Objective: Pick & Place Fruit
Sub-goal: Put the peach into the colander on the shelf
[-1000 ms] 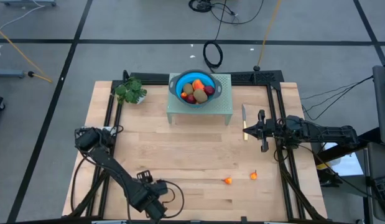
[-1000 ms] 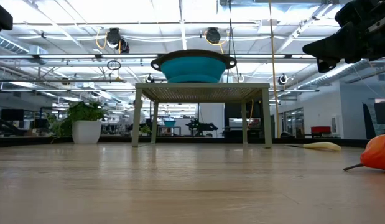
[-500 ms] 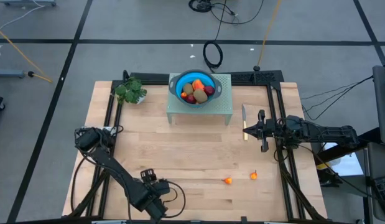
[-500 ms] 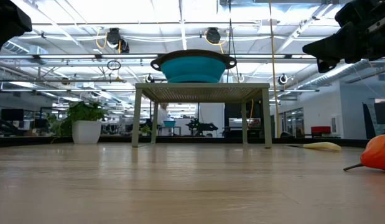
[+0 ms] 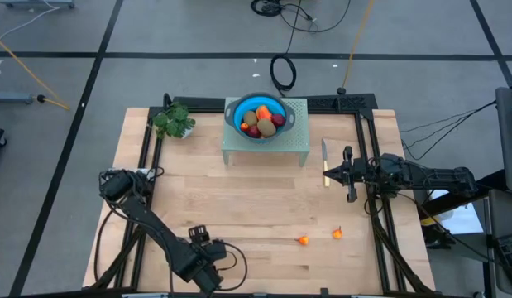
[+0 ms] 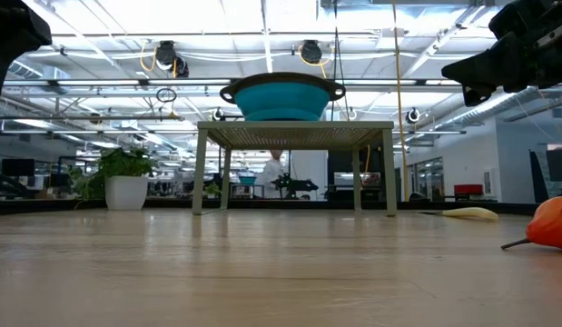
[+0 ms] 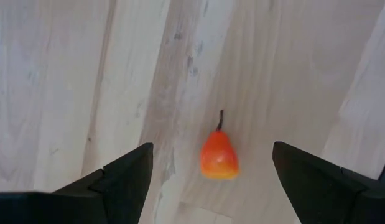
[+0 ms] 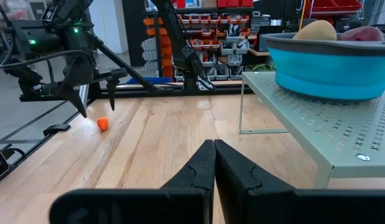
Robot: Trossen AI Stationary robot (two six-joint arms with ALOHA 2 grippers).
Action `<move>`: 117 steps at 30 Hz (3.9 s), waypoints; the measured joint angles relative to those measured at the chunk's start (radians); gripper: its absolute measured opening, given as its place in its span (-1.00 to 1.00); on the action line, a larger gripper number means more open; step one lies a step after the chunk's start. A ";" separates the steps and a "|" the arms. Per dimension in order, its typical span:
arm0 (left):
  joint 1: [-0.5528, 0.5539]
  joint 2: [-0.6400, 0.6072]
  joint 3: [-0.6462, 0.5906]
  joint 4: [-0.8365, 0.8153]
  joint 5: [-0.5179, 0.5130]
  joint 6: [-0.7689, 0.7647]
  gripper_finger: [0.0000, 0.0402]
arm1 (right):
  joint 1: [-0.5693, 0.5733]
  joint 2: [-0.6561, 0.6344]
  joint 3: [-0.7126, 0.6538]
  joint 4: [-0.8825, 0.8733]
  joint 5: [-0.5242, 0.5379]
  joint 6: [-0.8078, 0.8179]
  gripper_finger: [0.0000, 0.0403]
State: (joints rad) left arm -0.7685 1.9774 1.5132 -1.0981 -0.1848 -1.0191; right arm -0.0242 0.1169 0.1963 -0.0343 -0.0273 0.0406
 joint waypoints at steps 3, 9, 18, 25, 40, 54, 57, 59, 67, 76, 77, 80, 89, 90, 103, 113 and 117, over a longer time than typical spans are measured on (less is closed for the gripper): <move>0.000 0.000 -0.024 0.027 0.003 -0.009 0.65 | 0.000 0.000 0.000 0.000 0.000 0.000 -0.98; 0.000 0.000 -0.084 0.060 0.051 -0.047 0.65 | 0.000 0.000 0.000 0.000 0.000 0.000 -0.98; 0.000 -0.001 -0.135 0.159 0.048 -0.056 0.65 | 0.000 0.000 0.000 0.000 0.000 0.000 -0.98; 0.000 -0.001 -0.173 0.176 0.063 -0.061 0.65 | 0.000 0.000 0.000 0.000 0.000 0.000 -0.98; -0.006 -0.001 -0.188 0.219 0.054 -0.016 0.65 | 0.000 0.000 0.000 0.000 0.000 0.000 -0.98; -0.006 -0.001 -0.193 0.224 0.052 0.004 0.64 | 0.000 0.000 0.000 0.000 0.000 0.000 -0.98; -0.006 -0.001 -0.202 0.240 0.056 -0.004 0.58 | 0.000 0.000 0.000 0.000 0.000 0.000 -0.98; -0.006 -0.001 -0.203 0.242 0.061 -0.007 0.48 | 0.000 0.000 0.000 -0.001 0.000 0.000 -0.98; -0.005 -0.001 -0.203 0.249 0.069 -0.011 0.00 | 0.000 0.000 0.000 -0.001 0.000 0.000 -0.98; -0.004 -0.001 -0.204 0.248 0.091 -0.037 -0.41 | 0.000 0.000 0.000 -0.001 0.000 0.000 -0.98; -0.004 -0.001 -0.204 0.248 0.094 -0.039 -0.44 | 0.000 0.000 0.000 -0.001 0.000 0.000 -0.98; -0.002 -0.001 -0.204 0.248 0.104 -0.061 -0.52 | 0.000 0.000 0.000 -0.001 0.000 0.000 -0.98; 0.039 -0.001 -0.174 0.231 0.110 -0.108 -0.48 | 0.000 0.000 0.000 0.000 0.000 0.000 -0.98; 0.044 -0.002 -0.167 0.231 0.109 -0.108 -0.48 | 0.000 0.000 0.000 0.000 0.000 0.000 -0.98; 0.112 -0.176 -0.146 0.226 0.109 -0.136 -0.49 | 0.000 0.000 0.000 0.000 0.000 0.000 -0.98; 0.158 -0.350 -0.145 0.231 0.132 -0.167 -0.53 | 0.000 0.000 0.000 0.000 0.000 0.000 -0.98; 0.167 -0.384 -0.144 0.232 0.132 -0.173 -0.53 | 0.000 0.000 0.000 0.000 0.000 0.000 -0.98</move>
State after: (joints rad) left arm -0.6018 1.5929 1.3689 -0.8661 -0.0528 -1.1918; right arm -0.0245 0.1173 0.1963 -0.0345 -0.0273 0.0406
